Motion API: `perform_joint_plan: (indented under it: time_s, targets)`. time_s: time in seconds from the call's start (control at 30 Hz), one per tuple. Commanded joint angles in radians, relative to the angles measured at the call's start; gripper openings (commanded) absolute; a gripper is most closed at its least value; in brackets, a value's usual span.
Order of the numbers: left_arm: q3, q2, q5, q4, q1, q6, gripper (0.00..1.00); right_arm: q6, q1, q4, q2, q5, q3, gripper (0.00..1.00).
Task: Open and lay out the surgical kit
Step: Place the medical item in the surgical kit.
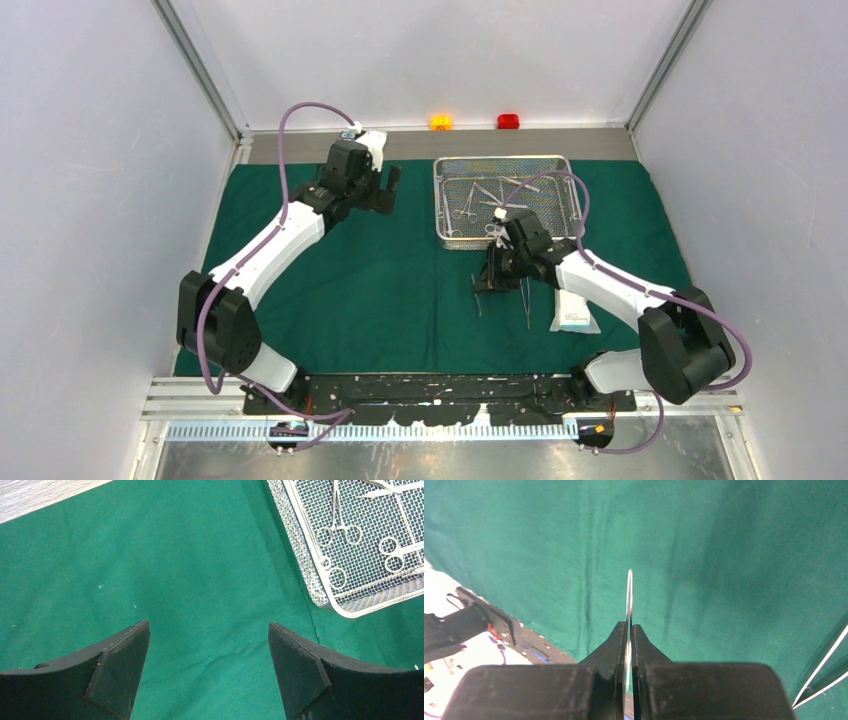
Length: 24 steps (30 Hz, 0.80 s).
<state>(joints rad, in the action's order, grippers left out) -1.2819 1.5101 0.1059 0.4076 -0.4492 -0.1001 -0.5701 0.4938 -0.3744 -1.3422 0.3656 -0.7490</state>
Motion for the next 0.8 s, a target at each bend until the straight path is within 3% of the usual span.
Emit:
perform_joint_plan:
  time_s: [0.0, 0.47, 0.77]
  targets:
    - [-0.007, -0.034, 0.014, -0.036, 0.009, 0.003, 0.9, -0.006, 0.073, -0.053, 0.011, -0.127, -0.034, 0.0]
    - [-0.012, -0.016, 0.016, -0.03, 0.009, -0.001, 0.91, -0.084, 0.111, -0.082, -0.069, -0.32, -0.069, 0.0]
    - [-0.013, -0.003, 0.009, -0.03, 0.009, -0.008, 0.91, -0.108, 0.11, -0.055, -0.103, -0.33, -0.055, 0.0]
